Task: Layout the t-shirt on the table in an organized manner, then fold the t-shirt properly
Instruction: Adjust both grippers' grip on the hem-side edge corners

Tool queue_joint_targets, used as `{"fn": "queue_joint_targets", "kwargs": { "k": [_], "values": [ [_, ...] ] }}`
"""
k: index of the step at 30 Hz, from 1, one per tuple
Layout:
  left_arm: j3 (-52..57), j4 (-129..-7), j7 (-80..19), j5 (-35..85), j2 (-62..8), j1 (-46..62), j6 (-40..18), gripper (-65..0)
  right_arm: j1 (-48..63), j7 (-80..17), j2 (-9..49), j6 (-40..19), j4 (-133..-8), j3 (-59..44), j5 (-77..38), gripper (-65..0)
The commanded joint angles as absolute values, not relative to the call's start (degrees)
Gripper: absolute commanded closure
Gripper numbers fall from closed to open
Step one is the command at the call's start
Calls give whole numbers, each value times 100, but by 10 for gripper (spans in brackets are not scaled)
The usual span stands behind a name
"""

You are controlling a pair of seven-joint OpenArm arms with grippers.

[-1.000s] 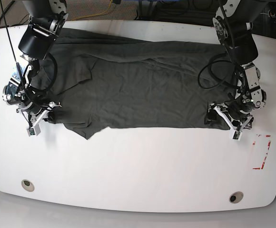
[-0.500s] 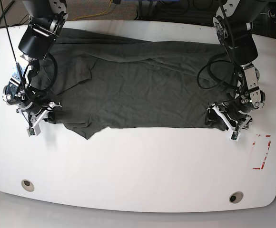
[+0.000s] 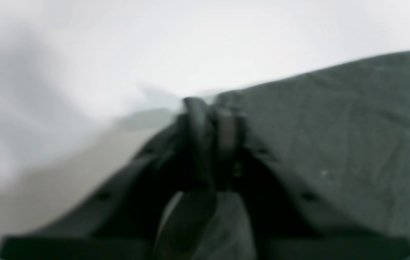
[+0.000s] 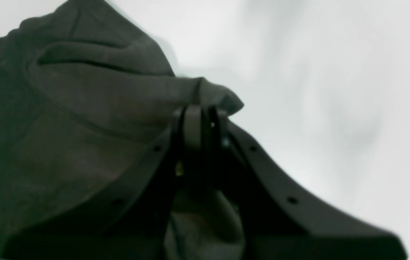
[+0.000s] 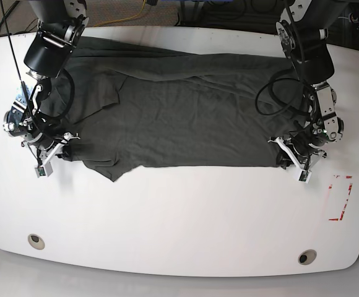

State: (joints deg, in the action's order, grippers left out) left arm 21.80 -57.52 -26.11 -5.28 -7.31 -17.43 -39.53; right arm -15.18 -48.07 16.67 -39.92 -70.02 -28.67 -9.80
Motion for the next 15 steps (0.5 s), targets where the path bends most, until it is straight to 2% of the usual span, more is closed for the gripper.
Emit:
{"fn": "queue_joint_targets", "kwargs": {
  "k": [1,7,15],
  "values": [
    [2167,-5789,-2730,-558,-760,-1807,-4000,-19,-1657,-4673,1771,-4000,-7099,-2888,-1051,-25],
    [2167,-5833,-2730,-549,-760,-1807,-4000,-23,-1657,-4673,1771,-4000,-7099,-2888,-1051,-25],
    [2185,-6519,-2756,-549,-620,-1754,-4000,-23,-1657,-4725,1771,-4000,-7257,-2897,-1051,-25]
  ]
}}
